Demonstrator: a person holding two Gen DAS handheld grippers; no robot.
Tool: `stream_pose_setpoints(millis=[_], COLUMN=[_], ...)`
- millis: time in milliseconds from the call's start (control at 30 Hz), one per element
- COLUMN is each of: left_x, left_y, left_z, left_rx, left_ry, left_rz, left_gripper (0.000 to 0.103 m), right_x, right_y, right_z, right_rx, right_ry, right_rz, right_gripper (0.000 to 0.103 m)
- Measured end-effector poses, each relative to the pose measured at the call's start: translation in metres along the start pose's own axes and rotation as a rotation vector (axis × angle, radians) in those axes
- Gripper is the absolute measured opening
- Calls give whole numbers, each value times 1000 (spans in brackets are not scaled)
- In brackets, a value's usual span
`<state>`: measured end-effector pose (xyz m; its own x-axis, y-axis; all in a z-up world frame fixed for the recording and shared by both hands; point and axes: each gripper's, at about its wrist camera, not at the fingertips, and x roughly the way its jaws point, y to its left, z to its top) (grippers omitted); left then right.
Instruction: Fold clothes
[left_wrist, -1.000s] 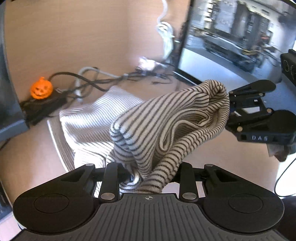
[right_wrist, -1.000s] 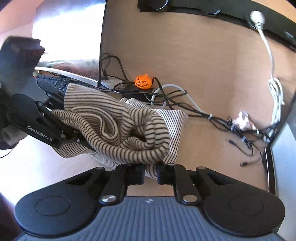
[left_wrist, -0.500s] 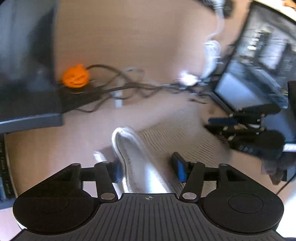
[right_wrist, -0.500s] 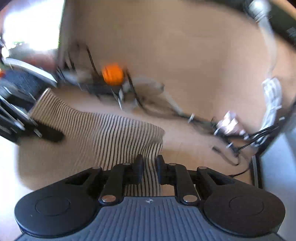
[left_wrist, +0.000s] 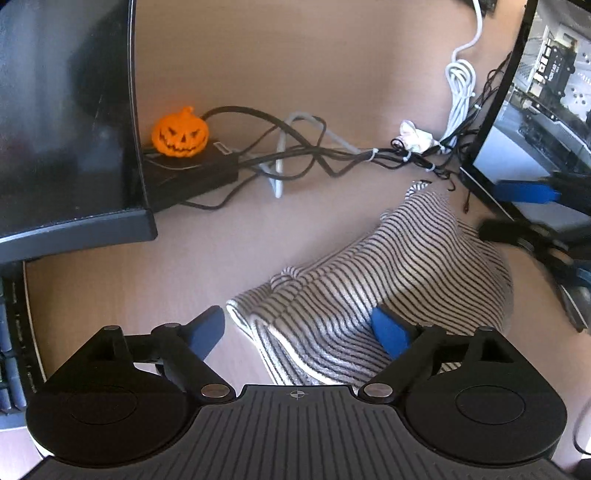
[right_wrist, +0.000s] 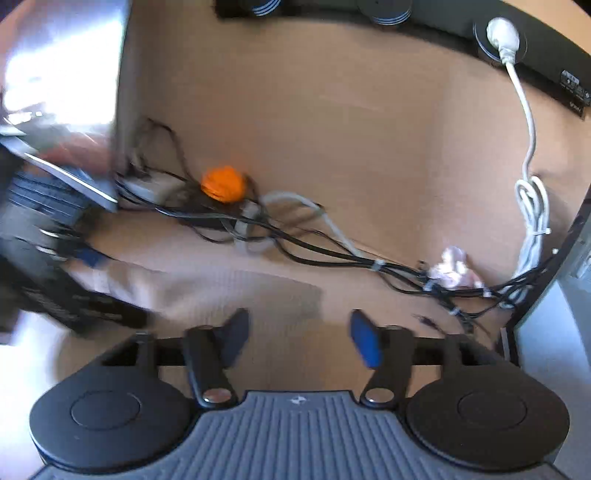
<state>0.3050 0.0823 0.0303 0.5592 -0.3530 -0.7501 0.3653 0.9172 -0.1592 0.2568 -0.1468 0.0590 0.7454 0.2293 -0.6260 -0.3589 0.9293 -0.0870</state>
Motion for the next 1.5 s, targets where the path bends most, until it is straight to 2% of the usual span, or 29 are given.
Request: stream_pose_setpoints(millis=[67, 133, 233, 300, 400, 467, 567, 667, 767, 867, 900, 1000, 1067, 1167, 1267, 1367, 1500], left_x=[1, 0, -6, -9, -21, -33, -42, -32, -6, 15, 17, 21, 20, 17, 14, 4, -9], left_y=[2, 3, -4, -11, -29, -40, -47, -43, -32, -28, -31, -42, -50, -63, -87, -87, -82], left_z=[0, -1, -5, -6, -5, -1, 8, 18, 21, 17, 15, 9, 7, 4, -6, -5, -2], left_rx=[-8, -11, -3, 13, 78, 149, 203, 164, 36, -48, -50, -37, -40, -57, -18, -18, -26], left_ry=[4, 12, 25, 27, 0, -47, -100, -87, -25, 34, 41, 46, 44, 42, 66, 45, 7], left_rz=[-1, -7, -20, -39, -50, -29, -14, -60, -156, -240, -256, -287, -306, -359, -464, -443, -389], left_gripper=[95, 94, 90, 88, 85, 87, 92, 92, 92, 90, 89, 92, 92, 92, 92, 93, 94], right_x=[3, 13, 16, 20, 25, 17, -4, -19, -22, -11, -7, 5, 4, -8, -9, -8, -18], right_y=[11, 21, 14, 5, -2, -9, -21, -21, -17, -18, -18, -30, -44, -61, -64, -62, -61], right_z=[-9, -24, -30, -26, -21, -15, -13, -24, -40, -58, -64, -76, -76, -68, -62, -61, -64], right_rx=[-18, -77, -134, -181, -238, -168, -15, 60, 59, 28, 17, -11, 61, 178, 178, 147, 167], right_ry=[43, 80, 84, 85, 68, 58, 49, 61, 101, 159, 178, 210, 203, 158, 148, 152, 121], right_rz=[36, 6, -7, -48, -190, -204, -114, -59, -49, -113, -135, -274, -286, -248, -260, -288, -278], right_gripper=[68, 68, 78, 81, 82, 81, 82, 86, 89, 89, 89, 89, 89, 89, 89, 89, 89])
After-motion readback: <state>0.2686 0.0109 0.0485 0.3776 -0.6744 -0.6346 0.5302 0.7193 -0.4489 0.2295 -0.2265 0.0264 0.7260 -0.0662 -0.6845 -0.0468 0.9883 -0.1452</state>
